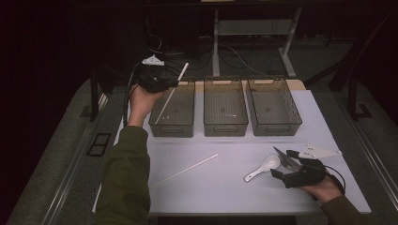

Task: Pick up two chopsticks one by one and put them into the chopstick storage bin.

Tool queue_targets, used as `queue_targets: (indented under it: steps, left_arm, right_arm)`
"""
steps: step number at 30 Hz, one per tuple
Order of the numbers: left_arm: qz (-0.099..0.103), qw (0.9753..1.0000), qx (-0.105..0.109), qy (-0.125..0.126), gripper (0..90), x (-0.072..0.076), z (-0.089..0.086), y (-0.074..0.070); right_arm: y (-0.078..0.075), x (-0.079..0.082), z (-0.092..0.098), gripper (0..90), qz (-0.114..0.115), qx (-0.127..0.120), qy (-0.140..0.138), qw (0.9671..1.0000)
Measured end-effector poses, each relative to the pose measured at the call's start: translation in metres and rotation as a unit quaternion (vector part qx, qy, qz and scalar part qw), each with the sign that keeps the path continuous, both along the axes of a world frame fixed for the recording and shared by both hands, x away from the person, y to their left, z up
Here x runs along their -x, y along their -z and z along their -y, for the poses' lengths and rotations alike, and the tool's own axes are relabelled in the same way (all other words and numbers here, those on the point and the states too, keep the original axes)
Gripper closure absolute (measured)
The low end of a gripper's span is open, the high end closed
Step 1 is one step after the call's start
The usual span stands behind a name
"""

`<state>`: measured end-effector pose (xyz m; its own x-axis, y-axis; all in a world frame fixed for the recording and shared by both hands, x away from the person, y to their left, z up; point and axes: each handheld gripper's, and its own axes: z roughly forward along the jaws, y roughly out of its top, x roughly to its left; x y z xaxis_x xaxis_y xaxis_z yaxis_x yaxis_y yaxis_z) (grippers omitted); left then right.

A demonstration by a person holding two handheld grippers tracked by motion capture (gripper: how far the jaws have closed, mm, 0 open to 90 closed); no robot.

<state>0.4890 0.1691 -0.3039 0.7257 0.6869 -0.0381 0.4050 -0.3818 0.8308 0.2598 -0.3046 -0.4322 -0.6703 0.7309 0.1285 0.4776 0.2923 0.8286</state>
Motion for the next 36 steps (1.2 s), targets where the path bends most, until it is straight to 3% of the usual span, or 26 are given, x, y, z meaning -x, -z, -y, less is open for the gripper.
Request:
queue_targets:
  steps: [9,27,36]
  left_arm:
    - [-0.015,0.9997,-0.017,-0.005,84.1,-0.003,0.002,0.016]
    - [-0.053,0.998,-0.019,-0.028,84.0,-0.013,0.003,0.051]
    - [-0.061,0.9953,-0.057,-0.048,83.7,-0.024,0.019,0.067]
  right_arm:
    - [0.0,0.0,0.001,0.6,0.0,0.001,0.001,1.0]
    - [0.0,0.0,0.002,0.6,-0.001,-0.002,0.003,1.0]
    - [0.0,0.0,0.002,0.6,0.0,-0.002,0.002,1.0]
